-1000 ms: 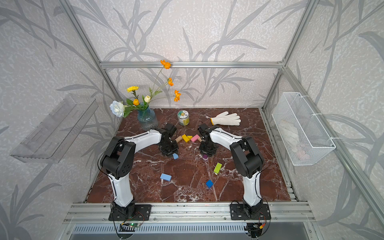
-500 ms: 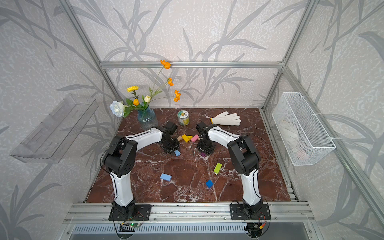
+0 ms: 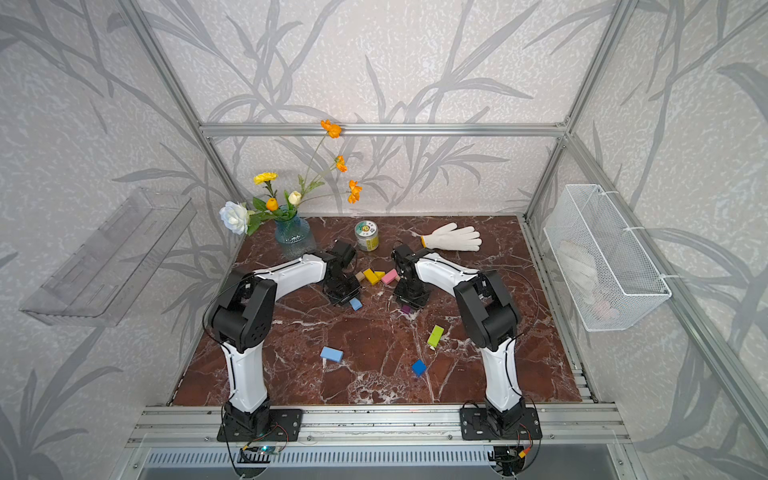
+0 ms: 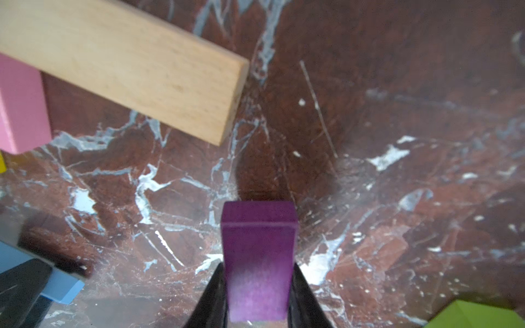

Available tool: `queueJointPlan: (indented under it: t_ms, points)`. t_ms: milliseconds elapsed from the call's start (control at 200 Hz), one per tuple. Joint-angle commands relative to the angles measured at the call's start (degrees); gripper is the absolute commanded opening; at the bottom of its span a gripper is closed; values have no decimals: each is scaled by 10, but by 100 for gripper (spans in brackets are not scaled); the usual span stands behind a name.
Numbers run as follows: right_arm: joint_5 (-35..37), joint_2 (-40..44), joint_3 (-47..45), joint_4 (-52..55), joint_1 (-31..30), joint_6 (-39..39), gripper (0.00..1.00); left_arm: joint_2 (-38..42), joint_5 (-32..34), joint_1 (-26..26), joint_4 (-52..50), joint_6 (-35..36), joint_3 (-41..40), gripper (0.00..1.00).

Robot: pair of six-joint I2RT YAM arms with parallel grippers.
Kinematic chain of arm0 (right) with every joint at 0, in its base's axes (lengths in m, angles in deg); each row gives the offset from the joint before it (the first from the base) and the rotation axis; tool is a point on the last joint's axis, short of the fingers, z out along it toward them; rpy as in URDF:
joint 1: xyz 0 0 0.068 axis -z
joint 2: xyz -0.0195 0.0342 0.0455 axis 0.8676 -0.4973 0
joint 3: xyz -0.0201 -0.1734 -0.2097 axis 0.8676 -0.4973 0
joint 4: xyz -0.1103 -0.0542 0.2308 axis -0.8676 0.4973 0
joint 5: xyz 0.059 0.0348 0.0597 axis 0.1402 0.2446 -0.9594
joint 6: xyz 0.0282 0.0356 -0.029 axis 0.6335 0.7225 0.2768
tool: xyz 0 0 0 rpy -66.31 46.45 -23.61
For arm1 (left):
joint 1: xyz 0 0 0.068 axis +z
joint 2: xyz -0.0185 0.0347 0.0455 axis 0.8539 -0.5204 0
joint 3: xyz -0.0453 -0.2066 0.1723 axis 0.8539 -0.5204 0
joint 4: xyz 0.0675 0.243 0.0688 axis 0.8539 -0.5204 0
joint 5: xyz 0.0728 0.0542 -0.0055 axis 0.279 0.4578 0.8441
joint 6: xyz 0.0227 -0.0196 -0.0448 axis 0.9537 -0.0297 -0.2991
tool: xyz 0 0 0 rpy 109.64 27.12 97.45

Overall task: Assemble a heart with building blocks
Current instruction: Assemble the building block at the center of the board.

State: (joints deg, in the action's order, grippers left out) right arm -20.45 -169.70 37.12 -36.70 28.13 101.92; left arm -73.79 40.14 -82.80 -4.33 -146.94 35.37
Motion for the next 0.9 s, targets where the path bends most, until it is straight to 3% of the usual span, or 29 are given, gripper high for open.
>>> queueJointPlan:
  t_ms: [0, 445, 895]
  points:
    - [10, -13, 14, 12, -3, 9, 0, -57, 58, 8, -20, -2, -21, 20]
    - [29, 11, -24, 15, 15, 17, 0, -31, 77, 39, -21, -3, -50, 19]
    - [31, 3, -20, 11, 41, 8, 0, -71, 83, 55, -39, 2, -8, 18]
